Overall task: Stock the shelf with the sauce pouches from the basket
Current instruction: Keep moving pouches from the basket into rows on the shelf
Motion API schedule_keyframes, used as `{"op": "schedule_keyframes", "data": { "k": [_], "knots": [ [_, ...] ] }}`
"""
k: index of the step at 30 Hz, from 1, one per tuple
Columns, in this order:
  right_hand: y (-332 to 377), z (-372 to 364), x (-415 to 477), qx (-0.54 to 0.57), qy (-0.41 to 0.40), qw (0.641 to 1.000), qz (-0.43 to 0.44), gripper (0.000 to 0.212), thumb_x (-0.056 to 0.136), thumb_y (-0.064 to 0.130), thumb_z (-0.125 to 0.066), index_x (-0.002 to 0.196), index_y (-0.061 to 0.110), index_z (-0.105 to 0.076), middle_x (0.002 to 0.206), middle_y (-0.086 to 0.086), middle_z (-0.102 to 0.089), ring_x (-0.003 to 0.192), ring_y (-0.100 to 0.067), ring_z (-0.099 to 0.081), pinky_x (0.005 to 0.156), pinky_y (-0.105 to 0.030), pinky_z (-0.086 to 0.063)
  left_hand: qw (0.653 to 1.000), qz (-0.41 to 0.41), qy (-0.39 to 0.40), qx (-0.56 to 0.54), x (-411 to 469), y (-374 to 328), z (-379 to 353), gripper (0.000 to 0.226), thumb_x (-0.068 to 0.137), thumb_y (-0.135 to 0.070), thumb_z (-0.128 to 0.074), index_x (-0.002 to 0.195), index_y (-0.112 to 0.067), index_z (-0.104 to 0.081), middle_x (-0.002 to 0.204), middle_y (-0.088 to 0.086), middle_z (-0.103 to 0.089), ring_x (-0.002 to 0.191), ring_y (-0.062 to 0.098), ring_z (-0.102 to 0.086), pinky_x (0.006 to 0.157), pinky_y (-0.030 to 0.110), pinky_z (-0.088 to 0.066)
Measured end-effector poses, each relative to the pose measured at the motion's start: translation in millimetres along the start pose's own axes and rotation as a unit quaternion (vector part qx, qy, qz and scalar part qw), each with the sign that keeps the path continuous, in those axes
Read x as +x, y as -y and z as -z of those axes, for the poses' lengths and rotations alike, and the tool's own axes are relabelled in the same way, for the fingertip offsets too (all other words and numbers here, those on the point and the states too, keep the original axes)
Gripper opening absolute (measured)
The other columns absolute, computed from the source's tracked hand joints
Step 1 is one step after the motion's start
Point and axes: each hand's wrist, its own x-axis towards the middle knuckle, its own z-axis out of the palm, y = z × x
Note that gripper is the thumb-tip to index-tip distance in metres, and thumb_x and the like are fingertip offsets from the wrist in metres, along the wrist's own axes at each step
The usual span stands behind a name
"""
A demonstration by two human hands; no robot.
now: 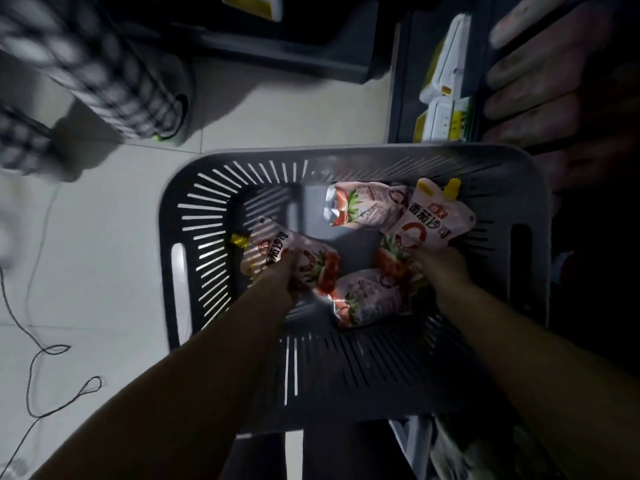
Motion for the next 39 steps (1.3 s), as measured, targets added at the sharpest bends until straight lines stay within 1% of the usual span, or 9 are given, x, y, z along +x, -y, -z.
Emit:
{"op": "schedule_keyframes", "data": {
  "k": [4, 9, 14, 18, 21, 27, 32, 35, 39],
  "knots": [
    [4.9, -8.0, 11.6, 0.151, -0.023, 0.987, -0.053, 0.036, 0.078, 0.015, -0.072, 0.111, 0.005, -0.063, 0.109, -0.011, -0.066, 0.093, -0.028, -0.063, 0.073, -0.034, -0.052, 0.995, 0.007, 0.007, -0.104, 16.4, 8.7, -3.8, 0.03, 0.078, -0.032, -0.072, 0.084, -0.006, -0.058, 0.081, 0.01, -0.065, 0.066, 0.023, -0.062, 0.061, 0.038, -0.054],
    [3.7, -10.1, 16.5, 0.178, -0.052, 0.982, -0.04, 0.029, 0.075, 0.019, -0.076, 0.1, 0.008, -0.064, 0.098, -0.008, -0.064, 0.08, -0.023, -0.063, 0.072, -0.035, -0.054, 0.99, -0.02, 0.01, -0.138, 26.4, 15.3, 0.6, 0.051, 0.047, -0.031, -0.083, 0.089, -0.007, -0.064, 0.095, 0.014, -0.071, 0.077, 0.028, -0.07, 0.074, 0.05, -0.057],
    [-0.9, -9.1, 9.4, 0.187, -0.035, 0.981, 0.025, 0.024, 0.079, 0.008, -0.071, 0.102, 0.006, -0.063, 0.098, -0.009, -0.062, 0.08, -0.021, -0.062, 0.066, -0.031, -0.05, 0.988, -0.053, 0.011, -0.145, 23.2, 14.3, 1.0, 0.035, 0.067, -0.015, -0.081, 0.096, -0.004, -0.064, 0.095, 0.015, -0.071, 0.069, 0.027, -0.071, 0.053, 0.038, -0.057],
    [-4.7, -4.1, -4.6, 0.116, 0.012, 0.99, 0.084, 0.014, 0.078, 0.006, -0.071, 0.092, 0.008, -0.066, 0.092, -0.01, -0.065, 0.079, -0.024, -0.064, 0.076, -0.037, -0.053, 0.989, -0.09, -0.06, -0.102, 6.1, 11.9, 1.4, 0.066, 0.055, -0.018, -0.088, 0.111, -0.001, -0.058, 0.099, 0.014, -0.068, 0.076, 0.026, -0.067, 0.054, 0.031, -0.053],
    [-3.1, 5.7, -23.0, 0.081, 0.075, 0.985, 0.133, 0.013, 0.078, 0.005, -0.07, 0.075, 0.017, -0.065, 0.083, -0.006, -0.068, 0.072, -0.019, -0.065, 0.072, -0.034, -0.054, 0.989, -0.14, 0.004, -0.046, -19.9, 11.9, 7.8, 0.062, 0.053, -0.02, -0.088, 0.107, -0.005, -0.064, 0.101, 0.013, -0.072, 0.081, 0.025, -0.07, 0.072, 0.038, -0.059],
    [21.1, 39.4, -66.3, 0.059, 0.202, 0.967, 0.142, 0.013, 0.082, 0.0, -0.064, 0.088, 0.012, -0.067, 0.06, 0.003, -0.07, 0.053, -0.009, -0.066, 0.051, -0.025, -0.055, 0.97, -0.138, 0.196, -0.033, -98.8, -0.1, 16.4, 0.033, 0.073, -0.012, -0.069, 0.105, -0.003, -0.066, 0.098, 0.014, -0.073, 0.083, 0.024, -0.071, 0.08, 0.036, -0.056],
    [57.6, 75.8, -115.8, 0.147, 0.29, 0.938, 0.12, 0.029, 0.068, 0.021, -0.075, 0.093, 0.006, -0.072, 0.092, -0.017, -0.073, 0.09, -0.037, -0.064, 0.086, -0.055, -0.047, 0.943, -0.121, 0.303, -0.061, -167.7, -17.8, 17.5, 0.019, 0.067, -0.02, -0.065, 0.079, -0.007, -0.073, 0.078, 0.013, -0.075, 0.067, 0.024, -0.072, 0.061, 0.035, -0.06],
    [80.9, 93.7, -144.6, 0.235, 0.329, 0.911, 0.077, 0.036, 0.067, 0.027, -0.067, 0.1, 0.012, -0.067, 0.088, -0.009, -0.075, 0.077, -0.022, -0.072, 0.068, -0.036, -0.06, 0.927, -0.138, 0.345, -0.044, -200.6, -26.1, 21.7, 0.024, 0.074, -0.018, -0.062, 0.093, -0.006, -0.071, 0.087, 0.015, -0.074, 0.075, 0.026, -0.073, 0.069, 0.04, -0.06],
    [101.7, 114.0, -181.0, 0.272, 0.337, 0.896, 0.098, 0.062, 0.047, 0.039, -0.084, 0.102, 0.015, -0.069, 0.089, -0.007, -0.076, 0.075, -0.018, -0.073, 0.059, -0.031, -0.058, 0.902, -0.191, 0.384, 0.054, -245.8, -46.8, 28.0, 0.059, 0.054, -0.012, -0.084, 0.108, -0.005, -0.062, 0.095, 0.016, -0.073, 0.082, 0.027, -0.072, 0.072, 0.04, -0.059]
  ]
}}
